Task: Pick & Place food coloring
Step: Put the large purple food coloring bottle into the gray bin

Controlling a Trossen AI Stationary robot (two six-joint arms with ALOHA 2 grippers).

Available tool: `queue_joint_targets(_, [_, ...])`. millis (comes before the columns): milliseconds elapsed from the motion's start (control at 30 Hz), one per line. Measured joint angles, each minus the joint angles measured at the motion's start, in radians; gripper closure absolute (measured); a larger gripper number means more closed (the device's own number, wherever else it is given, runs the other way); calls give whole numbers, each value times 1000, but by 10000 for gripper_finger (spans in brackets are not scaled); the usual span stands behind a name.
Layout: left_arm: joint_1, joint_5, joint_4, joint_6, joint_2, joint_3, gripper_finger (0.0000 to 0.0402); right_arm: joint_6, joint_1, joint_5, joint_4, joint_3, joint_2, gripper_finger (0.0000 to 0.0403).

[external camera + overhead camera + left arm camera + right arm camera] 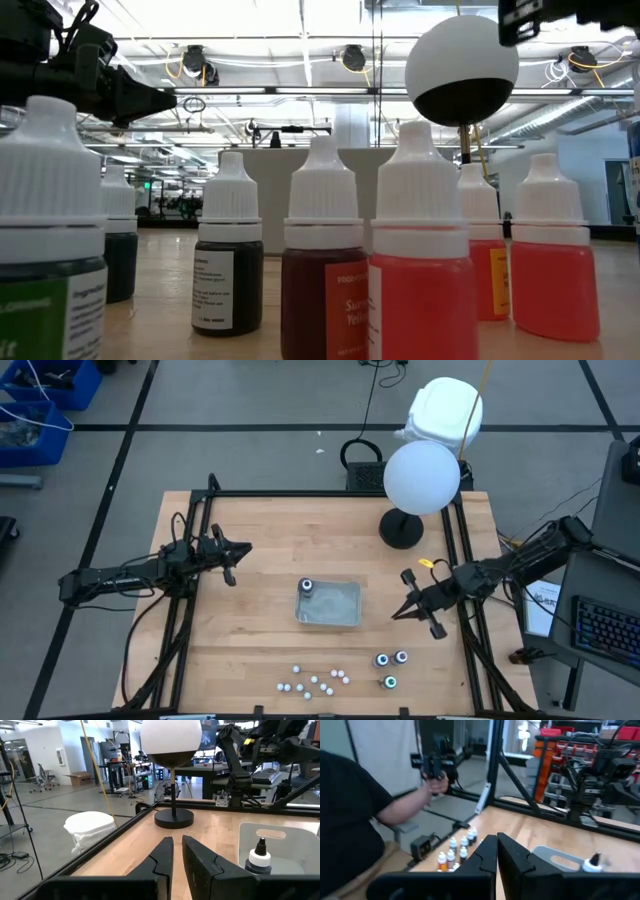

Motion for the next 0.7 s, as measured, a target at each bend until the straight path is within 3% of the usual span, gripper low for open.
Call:
queue_joint_targets(400, [0, -3, -12, 1, 0, 0, 355, 82, -151, -139, -6, -181, -286, 402])
queue_joint_targets(700, [0, -4, -16, 10, 0, 0, 355, 88, -138, -235, 0, -264, -312, 403])
